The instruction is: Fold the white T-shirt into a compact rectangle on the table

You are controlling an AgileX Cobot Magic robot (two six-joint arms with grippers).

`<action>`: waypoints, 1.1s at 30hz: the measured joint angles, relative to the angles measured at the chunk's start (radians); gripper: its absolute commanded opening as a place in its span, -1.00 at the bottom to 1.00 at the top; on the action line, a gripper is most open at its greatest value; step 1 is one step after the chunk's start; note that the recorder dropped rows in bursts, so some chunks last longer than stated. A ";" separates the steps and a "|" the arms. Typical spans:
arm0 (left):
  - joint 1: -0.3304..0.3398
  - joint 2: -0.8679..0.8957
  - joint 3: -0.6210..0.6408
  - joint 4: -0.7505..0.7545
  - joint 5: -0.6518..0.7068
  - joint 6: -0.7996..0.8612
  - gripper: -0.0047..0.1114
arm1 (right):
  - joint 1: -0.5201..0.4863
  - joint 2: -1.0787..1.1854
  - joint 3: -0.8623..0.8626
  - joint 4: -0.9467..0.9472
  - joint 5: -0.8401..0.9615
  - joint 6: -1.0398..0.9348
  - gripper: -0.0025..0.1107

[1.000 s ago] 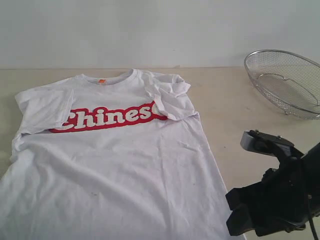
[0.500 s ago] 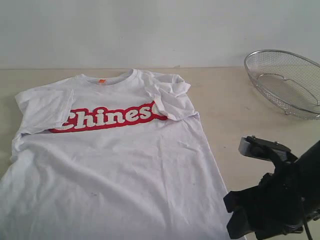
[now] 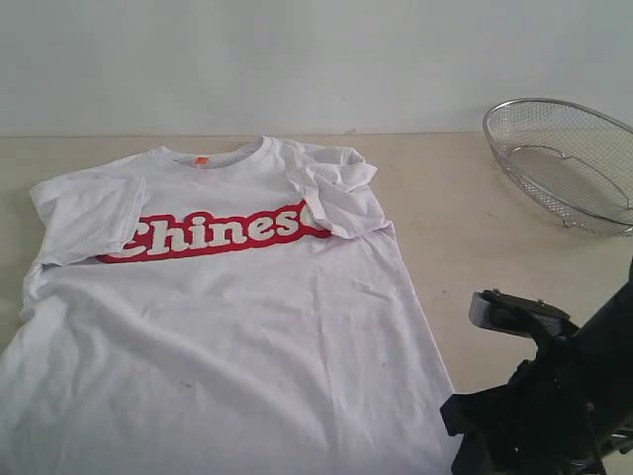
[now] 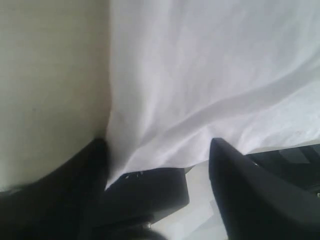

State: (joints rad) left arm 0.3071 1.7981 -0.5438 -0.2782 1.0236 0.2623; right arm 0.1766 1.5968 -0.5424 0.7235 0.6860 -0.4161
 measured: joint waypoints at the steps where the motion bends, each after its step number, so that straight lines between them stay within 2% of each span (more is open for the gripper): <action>1: 0.000 0.000 0.000 0.002 0.000 0.000 0.07 | 0.000 0.000 0.000 0.000 0.000 0.000 -0.07; 11: 0.000 0.001 0.000 0.002 0.000 0.000 0.06 | 0.000 0.002 0.000 0.000 0.008 0.000 -0.07; 18: 0.000 0.001 0.000 0.018 -0.010 0.000 -0.25 | 0.000 0.002 0.000 0.000 0.033 0.000 -0.07; 28: 0.000 0.004 0.002 0.025 -0.016 0.002 -0.27 | 0.000 0.002 0.000 0.000 0.039 0.000 -0.07; 31: 0.000 0.004 0.002 0.025 -0.018 0.002 -0.35 | 0.000 0.002 0.000 0.002 0.041 0.000 -0.07; 33: 0.000 0.004 0.002 0.025 -0.020 0.002 -0.48 | 0.000 0.002 0.000 0.004 0.041 0.000 -0.07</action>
State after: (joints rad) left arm 0.3071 1.8025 -0.5419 -0.2532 1.0033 0.2646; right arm 0.1766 1.5988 -0.5424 0.7274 0.7269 -0.4161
